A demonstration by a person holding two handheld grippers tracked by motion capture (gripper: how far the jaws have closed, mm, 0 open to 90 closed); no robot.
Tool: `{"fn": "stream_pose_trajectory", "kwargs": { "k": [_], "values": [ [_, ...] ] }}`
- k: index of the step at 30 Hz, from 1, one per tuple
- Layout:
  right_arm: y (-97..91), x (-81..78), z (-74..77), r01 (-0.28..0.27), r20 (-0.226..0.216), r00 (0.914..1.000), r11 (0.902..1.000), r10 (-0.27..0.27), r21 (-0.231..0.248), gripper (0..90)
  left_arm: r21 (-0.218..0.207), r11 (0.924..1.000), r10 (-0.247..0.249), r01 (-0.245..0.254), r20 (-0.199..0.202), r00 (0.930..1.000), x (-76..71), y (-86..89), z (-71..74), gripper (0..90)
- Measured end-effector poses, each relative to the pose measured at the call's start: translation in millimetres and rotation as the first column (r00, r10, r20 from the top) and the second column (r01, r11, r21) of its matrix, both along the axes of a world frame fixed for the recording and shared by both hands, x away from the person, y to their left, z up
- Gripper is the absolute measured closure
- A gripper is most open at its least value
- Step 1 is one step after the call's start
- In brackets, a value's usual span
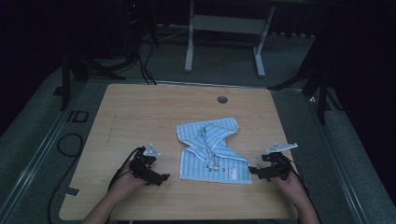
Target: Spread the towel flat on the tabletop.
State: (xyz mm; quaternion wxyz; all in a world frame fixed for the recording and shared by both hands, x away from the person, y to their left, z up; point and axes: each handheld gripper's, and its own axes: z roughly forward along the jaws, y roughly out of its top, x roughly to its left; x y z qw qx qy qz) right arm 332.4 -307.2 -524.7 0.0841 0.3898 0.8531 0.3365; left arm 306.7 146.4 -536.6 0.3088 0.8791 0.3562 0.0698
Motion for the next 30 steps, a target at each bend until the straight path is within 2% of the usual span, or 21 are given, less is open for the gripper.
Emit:
{"fn": "stream_pose_trajectory", "kwargs": {
  "k": [1, 2, 3, 5, 6, 7, 8, 9, 10, 11, 12, 13, 14, 17, 19, 23, 25, 29, 30],
  "values": [
    [13.7, 1.6, 4.2, -0.054, 0.004, 0.9985, 0.9985, 0.054, -0.005, 13.3, 0.029, 0.9992, -0.029, 0.028, 0.005, 0.9996, 2.6, -10.7, 1.2, 2.1],
    [13.7, 1.6, 4.2, -0.054, 0.004, 0.9985, 0.9985, 0.054, -0.005, 13.3, 0.029, 0.9992, -0.029, 0.028, 0.005, 0.9996, 2.6, -10.7, 1.2, 2.1],
    [18.1, 2.1, 5.4, -0.073, 0.008, 0.9973, 0.9973, 0.073, -0.014, 15.1, 0.05, 0.9978, -0.044, 0.043, 0.01, 0.999, 4.2, -16.5, 2.1, 2.1],
    [30.9, 3.3, 7.4, -0.121, 0.028, 0.992, 0.9894, 0.123, -0.08, 21.6, 0.069, 0.9963, -0.052, 0.051, 0.015, 0.9985, 5.9, -23.6, 3.4, 4.4],
    [41.8, 6.0, 9.4, -0.162, 0.03, 0.9855, 0.9789, 0.167, -0.124, 36.3, 0.075, 0.9953, -0.063, 0.061, 0.02, 0.9978, 6.5, -27.1, 4.2, 9.5],
    [47.2, 6.9, 10.2, -0.186, 0.035, 0.9805, 0.9713, 0.193, -0.148, 37.6, 0.086, 0.994, -0.07, 0.068, 0.025, 0.9972, 7.0, -30.4, 5.0, 10.9],
    [52.8, 7.8, 10.9, -0.2, 0.045, 0.9765, 0.9637, 0.211, -0.177, 43.0, 0.099, 0.9912, -0.091, 0.088, 0.026, 0.9956, 8.6, -36.1, 6.9, 12.1],
    [57.7, 9.0, 11.6, -0.21, 0.051, 0.9733, 0.9573, 0.224, -0.199, 49.6, 0.099, 0.9912, -0.091, 0.088, 0.026, 0.9956, 8.6, -36.1, 6.9, 15.4],
    [63.5, 11.5, 12.2, -0.225, 0.049, 0.9693, 0.9499, 0.241, -0.217, 50.5, 0.105, 0.9898, -0.1, 0.096, 0.03, 0.9946, 9.5, -39.3, 8.1, 18.2],
    [63.5, 11.5, 12.2, -0.225, 0.049, 0.9693, 0.9499, 0.241, -0.217, 50.5, 0.109, 0.9888, -0.106, 0.102, 0.027, 0.994, 10.4, -41.3, 9.0, 18.2],
    [67.0, 12.5, 12.6, -0.227, 0.056, 0.9678, 0.9473, 0.245, -0.226, 55.2, 0.114, 0.9869, -0.117, 0.114, 0.021, 0.9929, 12.5, -46.9, 10.7, 21.1],
    [75.3, 16.1, 13.5, -0.252, 0.053, 0.9607, 0.9363, 0.272, -0.245, 57.7, 0.117, 0.9861, -0.122, 0.118, 0.03, 0.992, 12.9, -49.9, 11.7, 28.5],
    [79.5, 17.2, 14.1, -0.26, 0.057, 0.9573, 0.9309, 0.283, -0.257, 61.0, 0.121, 0.9847, -0.13, 0.125, 0.032, 0.991, 13.6, -53.0, 12.8, 31.8],
    [92.8, 20.6, 15.1, -0.286, 0.071, 0.9455, 0.9147, 0.318, -0.286, 63.9, 0.126, 0.9805, -0.156, 0.151, 0.034, 0.9872, 16.7, -62.3, 16.3, 36.1],
    [103.2, 21.3, 15.5, -0.302, 0.089, 0.9344, 0.8989, 0.345, -0.318, 64.5, 0.126, 0.9786, -0.169, 0.162, 0.041, 0.9848, 18.5, -69.1, 19.6, 38.9],
    [121.5, 25.1, 15.3, -0.33, 0.096, 0.9182, 0.8764, 0.384, -0.35, 64.2, 0.102, 0.9751, -0.203, 0.197, 0.058, 0.9774, 22.1, -85.3, 26.2, 40.4],
    [128.3, 28.6, 13.8, -0.343, 0.088, 0.9137, 0.8695, 0.397, -0.355, 63.5, 0.07, 0.9749, -0.215, 0.211, 0.051, 0.9753, 25.4, -94.6, 25.4, 41.9],
    [138.8, 33.0, 7.4, -0.358, 0.079, 0.9085, 0.8611, 0.41, -0.361, 62.4, 0.067, 0.9709, -0.233, 0.23, 0.04, 0.9717, 33.3, -113.4, 16.5, 45.0],
    [140.5, 33.6, 5.6, -0.351, 0.093, 0.9075, 0.8616, 0.41, -0.366, 63.8, 0.064, 0.9715, -0.231, 0.228, 0.038, 0.9722, 35.1, -118.1, 14.5, 45.4]
  ]
}}
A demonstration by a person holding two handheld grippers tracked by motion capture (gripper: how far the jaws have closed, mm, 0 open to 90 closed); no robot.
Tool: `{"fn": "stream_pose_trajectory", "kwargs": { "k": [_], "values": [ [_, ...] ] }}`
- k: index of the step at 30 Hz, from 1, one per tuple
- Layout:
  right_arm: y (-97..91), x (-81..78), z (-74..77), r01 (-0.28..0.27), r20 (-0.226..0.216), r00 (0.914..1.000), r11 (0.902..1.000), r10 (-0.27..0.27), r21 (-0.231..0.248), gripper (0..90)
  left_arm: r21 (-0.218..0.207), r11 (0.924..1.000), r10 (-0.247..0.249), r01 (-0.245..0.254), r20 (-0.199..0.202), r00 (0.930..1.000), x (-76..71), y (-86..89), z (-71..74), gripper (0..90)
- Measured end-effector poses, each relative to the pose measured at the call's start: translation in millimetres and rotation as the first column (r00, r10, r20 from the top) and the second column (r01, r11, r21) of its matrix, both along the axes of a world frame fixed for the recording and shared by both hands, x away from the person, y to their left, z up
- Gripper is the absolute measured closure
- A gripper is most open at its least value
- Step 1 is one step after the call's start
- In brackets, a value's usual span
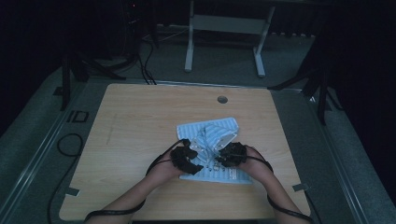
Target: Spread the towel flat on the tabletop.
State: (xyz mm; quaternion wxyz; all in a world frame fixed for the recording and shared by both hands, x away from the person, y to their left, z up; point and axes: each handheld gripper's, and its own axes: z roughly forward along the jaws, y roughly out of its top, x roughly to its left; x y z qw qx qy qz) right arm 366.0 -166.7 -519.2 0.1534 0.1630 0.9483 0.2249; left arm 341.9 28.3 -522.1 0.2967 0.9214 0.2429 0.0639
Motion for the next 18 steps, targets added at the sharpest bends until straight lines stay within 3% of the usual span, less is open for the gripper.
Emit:
{"fn": "stream_pose_trajectory", "kwargs": {
  "k": [3, 7, 8, 9, 10, 11, 13, 14, 16, 18],
  "values": [
    [2.9, 3.4, -4.7, 0.007, 0.012, 0.9999, 1.0, -0.007, 0.006, 72.4, -0.005, 1.0, -0.006, 0.006, 0.002, 1.0, 5.5, -14.1, -2.9, 45.5],
    [2.6, 7.0, -7.1, 0.021, 0.01, 0.9997, 0.9997, -0.021, 0.015, 88.1, 0.038, 0.9991, -0.017, 0.016, 0.011, 0.9998, 12.5, -29.5, -5.8, 45.4],
    [1.7, 6.9, -6.6, 0.027, 0.007, 0.9996, 0.9992, -0.028, 0.028, 88.6, -0.028, 0.9986, 0.044, -0.044, 0.006, 0.999, 10.3, -36.7, -10.7, 45.4],
    [0.4, 6.4, -5.6, 0.027, 0.001, 0.9996, 0.9989, -0.027, 0.039, 88.7, -0.021, 0.9991, 0.037, -0.037, 0.016, 0.9992, 11.8, -38.0, -11.0, 45.5],
    [-0.6, 5.9, -5.2, 0.034, -0.01, 0.9994, 0.9982, -0.034, 0.05, 88.8, -0.002, 0.9997, 0.023, -0.023, 0.026, 0.9994, 13.5, -38.5, -10.5, 48.8],
    [-2.7, 6.5, -5.2, 0.039, -0.007, 0.9992, 0.9982, -0.039, 0.046, 88.8, -0.031, 0.9974, 0.067, -0.065, 0.043, 0.9968, 12.1, -42.9, -13.1, 51.9],
    [-7.5, 7.4, -5.4, 0.049, -0.022, 0.9986, 0.9966, -0.048, 0.066, 88.8, 0.096, 0.9952, 0.008, -0.016, 0.074, 0.9972, 18.4, -38.4, -8.1, 55.8],
    [-9.6, 7.0, -5.2, 0.073, -0.043, 0.9968, 0.9915, -0.068, 0.108, 88.8, 0.066, 0.9973, 0.029, -0.034, 0.071, 0.997, 18.9, -38.3, -9.5, 62.5],
    [-15.7, 7.7, -3.0, 0.069, -0.041, 0.9971, 0.9907, -0.064, 0.117, 88.8, 0.038, 0.9981, 0.045, -0.048, 0.056, 0.9974, 20.2, -37.0, -10.3, 69.4],
    [-19.1, 6.4, -1.9, 0.076, -0.031, 0.9969, 0.9902, -0.073, 0.117, 88.8, 0.043, 0.9978, 0.047, -0.05, 0.069, 0.9965, 20.3, -34.9, -9.0, 80.6]
  ]
}}
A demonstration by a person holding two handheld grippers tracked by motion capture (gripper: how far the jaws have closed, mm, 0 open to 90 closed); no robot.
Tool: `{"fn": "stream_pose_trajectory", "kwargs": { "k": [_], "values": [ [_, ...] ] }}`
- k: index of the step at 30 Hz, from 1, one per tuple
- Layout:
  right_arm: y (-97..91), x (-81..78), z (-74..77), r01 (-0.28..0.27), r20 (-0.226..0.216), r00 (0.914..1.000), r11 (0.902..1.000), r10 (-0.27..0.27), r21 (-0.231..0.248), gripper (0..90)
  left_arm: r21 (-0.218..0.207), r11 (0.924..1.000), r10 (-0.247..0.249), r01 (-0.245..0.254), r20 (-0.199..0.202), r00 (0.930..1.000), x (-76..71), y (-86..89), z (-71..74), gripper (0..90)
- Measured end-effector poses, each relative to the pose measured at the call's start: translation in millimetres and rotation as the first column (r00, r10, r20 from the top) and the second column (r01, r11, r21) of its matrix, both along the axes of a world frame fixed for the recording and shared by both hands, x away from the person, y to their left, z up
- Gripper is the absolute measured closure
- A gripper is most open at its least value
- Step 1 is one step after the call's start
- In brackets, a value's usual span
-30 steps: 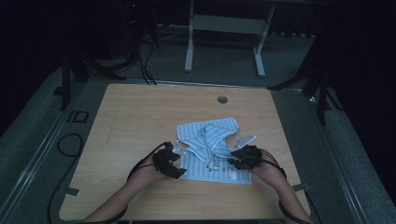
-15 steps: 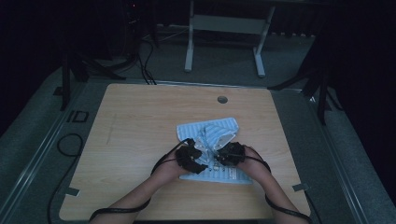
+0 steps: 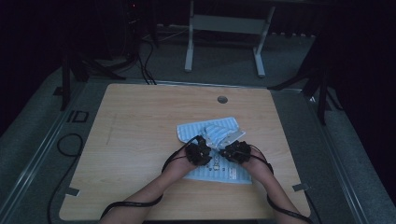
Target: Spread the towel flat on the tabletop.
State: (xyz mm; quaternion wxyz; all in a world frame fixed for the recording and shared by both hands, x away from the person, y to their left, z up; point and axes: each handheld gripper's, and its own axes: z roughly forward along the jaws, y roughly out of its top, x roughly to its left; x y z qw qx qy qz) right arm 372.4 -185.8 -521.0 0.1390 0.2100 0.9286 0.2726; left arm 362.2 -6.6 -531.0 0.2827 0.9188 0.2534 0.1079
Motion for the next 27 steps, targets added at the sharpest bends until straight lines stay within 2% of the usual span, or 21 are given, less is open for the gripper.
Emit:
{"fn": "stream_pose_trajectory", "kwargs": {
  "k": [1, 7, 13, 15, 16, 18, 19, 21, 22, 24, 25, 27],
  "values": [
    [-1.4, -0.6, 0.5, -0.001, 0.006, 1.0, 1.0, 0.001, -0.003, 88.8, 0.004, 1.0, 0.0, 0.0, -0.001, 1.0, 0.3, 1.1, 1.0, 84.4],
    [-9.8, -4.0, 6.8, 0.014, 0.02, 0.9997, 0.9999, -0.014, 0.003, 88.8, -0.002, 0.9998, 0.019, -0.019, 0.042, 0.999, -2.6, 7.9, 12.2, 86.8],
    [-18.4, -1.7, 20.4, 0.047, 0.043, 0.9979, 0.9983, -0.049, 0.034, 88.8, -0.034, 0.9991, 0.027, -0.025, 0.069, 0.9972, -5.0, 16.4, 32.5, 86.8],
    [-22.9, -1.0, 26.6, 0.061, 0.058, 0.9963, 0.9973, -0.063, 0.042, 88.9, -0.044, 0.9983, 0.042, -0.038, 0.095, 0.9947, -5.9, 21.4, 40.4, 86.7],
    [-25.4, -0.4, 29.5, 0.067, 0.06, 0.9958, 0.9964, -0.07, 0.052, 88.9, -0.047, 0.9982, 0.042, -0.038, 0.089, 0.9951, -5.6, 23.5, 43.6, 86.8],
    [-30.7, 0.7, 34.8, 0.083, 0.072, 0.9936, 0.9944, -0.088, 0.065, 88.9, -0.061, 0.9966, 0.062, -0.056, 0.106, 0.9925, -4.9, 30.0, 50.2, 86.7],
    [-33.7, 1.9, 37.1, 0.091, 0.075, 0.9925, 0.9934, -0.096, 0.069, 88.9, -0.059, 0.9969, 0.058, -0.052, 0.094, 0.9939, -3.4, 33.4, 53.3, 86.7],
    [-39.8, 3.6, 41.2, 0.113, 0.085, 0.989, 0.99, -0.12, 0.084, 88.9, -0.072, 0.9946, 0.083, -0.075, 0.104, 0.9912, -2.4, 40.7, 59.2, 86.7],
    [-42.8, 4.6, 42.9, 0.12, 0.087, 0.988, 0.9889, -0.128, 0.087, 88.9, -0.073, 0.9946, 0.08, -0.073, 0.097, 0.992, -1.7, 43.5, 61.1, 86.7],
    [-48.5, 6.3, 46.0, 0.14, 0.097, 0.9841, 0.9859, -0.149, 0.092, 88.9, -0.077, 0.9927, 0.101, -0.093, 0.114, 0.9883, -1.7, 50.0, 65.5, 86.7],
    [-51.1, 7.3, 47.2, 0.149, 0.094, 0.983, 0.984, -0.158, 0.098, 88.9, -0.074, 0.9929, 0.1, -0.092, 0.111, 0.9887, -1.2, 52.8, 67.0, 86.7],
    [-55.9, 10.2, 48.7, 0.165, 0.099, 0.9796, 0.9817, -0.175, 0.094, 88.8, -0.077, 0.9903, 0.125, -0.116, 0.132, 0.9833, -0.5, 58.9, 69.6, 86.7]
  ]
}}
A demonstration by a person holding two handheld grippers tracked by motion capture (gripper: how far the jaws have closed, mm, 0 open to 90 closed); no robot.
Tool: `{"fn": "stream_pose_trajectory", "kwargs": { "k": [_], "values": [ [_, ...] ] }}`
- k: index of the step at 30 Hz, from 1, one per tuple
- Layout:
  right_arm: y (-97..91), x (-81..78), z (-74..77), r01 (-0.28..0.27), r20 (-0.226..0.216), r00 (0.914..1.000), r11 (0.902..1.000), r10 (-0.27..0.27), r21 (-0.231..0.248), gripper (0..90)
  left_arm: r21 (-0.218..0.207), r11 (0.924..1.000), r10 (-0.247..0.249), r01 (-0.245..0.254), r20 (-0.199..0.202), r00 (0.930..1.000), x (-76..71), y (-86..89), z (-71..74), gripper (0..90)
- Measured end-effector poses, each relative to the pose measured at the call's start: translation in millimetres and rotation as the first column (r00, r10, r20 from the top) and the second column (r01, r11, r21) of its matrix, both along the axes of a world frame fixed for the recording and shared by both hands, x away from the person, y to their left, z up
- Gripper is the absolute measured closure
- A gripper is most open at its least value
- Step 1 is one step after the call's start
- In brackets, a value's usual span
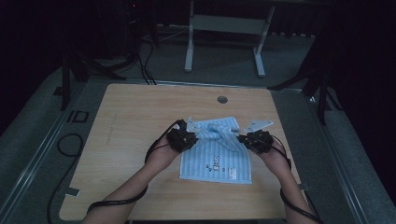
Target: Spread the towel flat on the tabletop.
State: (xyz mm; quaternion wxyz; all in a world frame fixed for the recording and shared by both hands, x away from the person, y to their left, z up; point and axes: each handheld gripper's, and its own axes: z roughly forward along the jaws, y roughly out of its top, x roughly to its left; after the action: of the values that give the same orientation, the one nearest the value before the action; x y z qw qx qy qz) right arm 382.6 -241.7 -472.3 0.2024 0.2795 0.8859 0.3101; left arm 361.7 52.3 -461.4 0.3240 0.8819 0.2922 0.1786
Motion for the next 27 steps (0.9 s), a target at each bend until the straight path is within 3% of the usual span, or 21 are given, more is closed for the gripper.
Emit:
{"fn": "stream_pose_trajectory", "kwargs": {
  "k": [3, 7, 11, 16, 17, 19, 21, 24, 27],
  "values": [
    [-8.4, 7.3, 1.4, 0.034, -0.011, 0.9994, 0.9992, -0.034, 0.019, 88.8, 0.028, 0.999, 0.035, -0.036, 0.026, 0.9991, 3.6, 9.0, 1.6, 86.7],
    [-19.2, 19.1, 1.0, 0.083, -0.035, 0.996, 0.9961, -0.082, 0.03, 88.9, 0.009, 0.997, 0.077, -0.077, 0.005, 0.997, 11.4, 23.4, -0.5, 86.7],
    [-27.2, 29.2, -0.7, 0.121, -0.05, 0.9915, 0.9924, -0.12, 0.023, 88.9, -0.001, 0.9927, 0.121, -0.121, 0.016, 0.9925, 15.2, 35.6, -2.5, 86.7],
    [-33.2, 38.4, -3.1, 0.137, -0.089, 0.9875, 0.9877, -0.13, 0.075, 88.5, -0.026, 0.9887, 0.147, -0.148, -0.027, 0.9888, 26.5, 44.1, -9.8, 86.4],
    [-32.2, 39.8, -4.1, 0.142, -0.094, 0.9864, 0.9873, -0.135, 0.072, 85.6, 0.002, 0.9888, 0.149, -0.149, -0.048, 0.9876, 30.2, 43.6, -12.8, 85.0],
    [-30.4, 41.4, -5.8, 0.177, -0.086, 0.9811, 0.9835, -0.173, 0.038, 77.5, 0.05, 0.9864, 0.16, -0.157, -0.072, 0.9844, 35.1, 43.9, -18.7, 66.0],
    [-32.2, 41.1, -5.4, 0.182, -0.106, 0.9787, 0.9815, -0.176, 0.058, 77.0, 0.032, 0.9862, 0.164, -0.162, -0.081, 0.983, 33.6, 47.5, -20.8, 60.4],
    [-33.1, 33.8, -3.1, 0.145, -0.104, 0.9851, 0.9873, -0.137, 0.066, 73.8, 0.004, 0.9864, 0.164, -0.164, -0.069, 0.984, 25.3, 50.9, -17.6, 57.2],
    [-29.5, 23.1, -3.2, 0.102, -0.096, 0.9907, 0.9935, -0.097, 0.051, 71.8, -0.047, 0.991, 0.121, -0.125, -0.081, 0.9893, 14.9, 50.0, -12.8, 54.5]
  ]
}}
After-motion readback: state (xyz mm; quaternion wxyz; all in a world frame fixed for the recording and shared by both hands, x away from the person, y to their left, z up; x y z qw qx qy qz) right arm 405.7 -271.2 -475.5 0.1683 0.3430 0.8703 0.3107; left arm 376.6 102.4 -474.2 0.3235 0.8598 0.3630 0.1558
